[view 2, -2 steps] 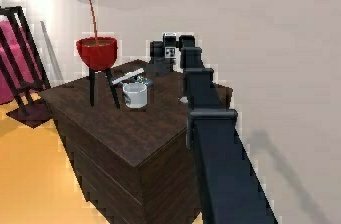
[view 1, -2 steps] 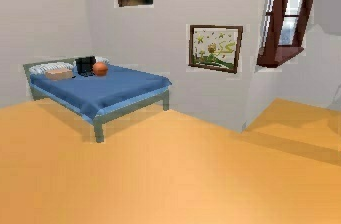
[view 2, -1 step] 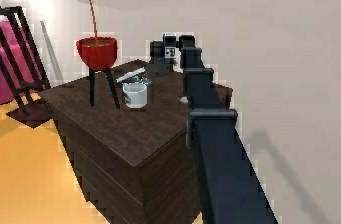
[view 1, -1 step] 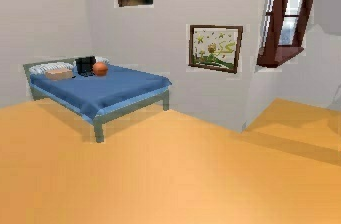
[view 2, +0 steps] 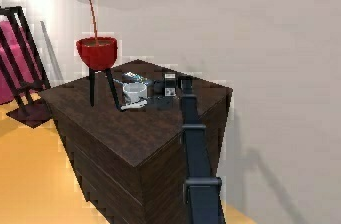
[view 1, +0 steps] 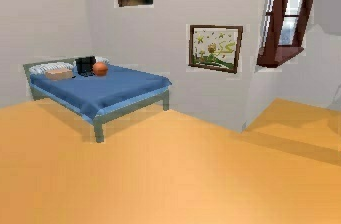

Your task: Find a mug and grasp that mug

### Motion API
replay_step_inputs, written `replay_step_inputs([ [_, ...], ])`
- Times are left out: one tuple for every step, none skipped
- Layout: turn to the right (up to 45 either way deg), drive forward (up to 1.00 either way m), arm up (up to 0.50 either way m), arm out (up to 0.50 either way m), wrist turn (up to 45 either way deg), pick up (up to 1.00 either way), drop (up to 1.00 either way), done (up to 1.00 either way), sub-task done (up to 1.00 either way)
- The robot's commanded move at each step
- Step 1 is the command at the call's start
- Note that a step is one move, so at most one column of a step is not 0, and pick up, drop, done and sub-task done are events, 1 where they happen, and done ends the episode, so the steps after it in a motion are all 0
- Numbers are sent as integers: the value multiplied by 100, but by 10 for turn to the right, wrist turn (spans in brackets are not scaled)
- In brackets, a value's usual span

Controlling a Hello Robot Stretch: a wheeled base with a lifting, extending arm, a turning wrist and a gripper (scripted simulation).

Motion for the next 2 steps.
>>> replay_step_inputs([
  [0,0,0,0,0,100,0,0,0],
  [0,0,10,0,0,0,0,0,0],
])
